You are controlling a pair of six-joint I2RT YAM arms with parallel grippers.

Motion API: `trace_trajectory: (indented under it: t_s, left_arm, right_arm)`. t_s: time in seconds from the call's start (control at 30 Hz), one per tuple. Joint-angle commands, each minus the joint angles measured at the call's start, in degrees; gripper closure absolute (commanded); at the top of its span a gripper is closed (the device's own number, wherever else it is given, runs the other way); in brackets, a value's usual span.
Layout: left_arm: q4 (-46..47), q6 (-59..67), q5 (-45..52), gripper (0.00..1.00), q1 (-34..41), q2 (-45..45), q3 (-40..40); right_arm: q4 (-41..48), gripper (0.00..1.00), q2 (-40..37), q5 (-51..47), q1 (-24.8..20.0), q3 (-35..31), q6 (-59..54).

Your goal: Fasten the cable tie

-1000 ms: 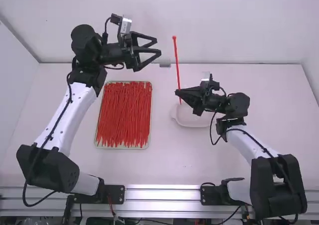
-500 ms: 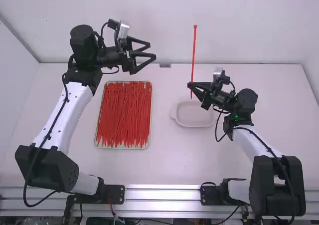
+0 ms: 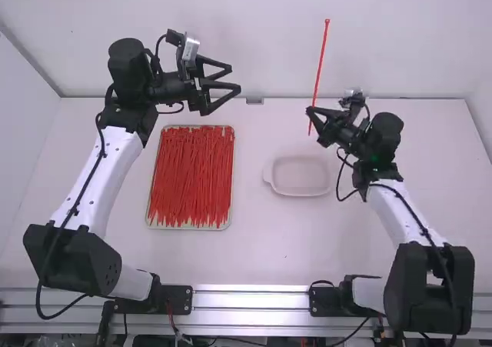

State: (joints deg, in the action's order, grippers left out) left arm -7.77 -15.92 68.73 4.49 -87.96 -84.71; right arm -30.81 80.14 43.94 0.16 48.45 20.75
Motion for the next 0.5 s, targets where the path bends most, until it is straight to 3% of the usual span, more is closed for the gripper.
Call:
trace_trajectory:
  t_s: [0.0,0.23,0.47]
  left_arm:
    - [-0.17,0.76,0.46,0.01,-0.07,0.20,-1.11]
    - [-0.42,-1.01,-1.36,0.01,-0.07,0.20,-1.11]
    - [-0.87,-2.71,-2.69,0.01,-0.04,0.20,-1.11]
  right_arm:
    - [3.91,1.00,0.02,-7.93,1.49,4.87,-4.46]
    - [23.80,1.00,0.02,-28.96,8.00,14.08,-10.10]
    - [33.00,1.00,0.02,-53.46,18.01,18.16,-13.53]
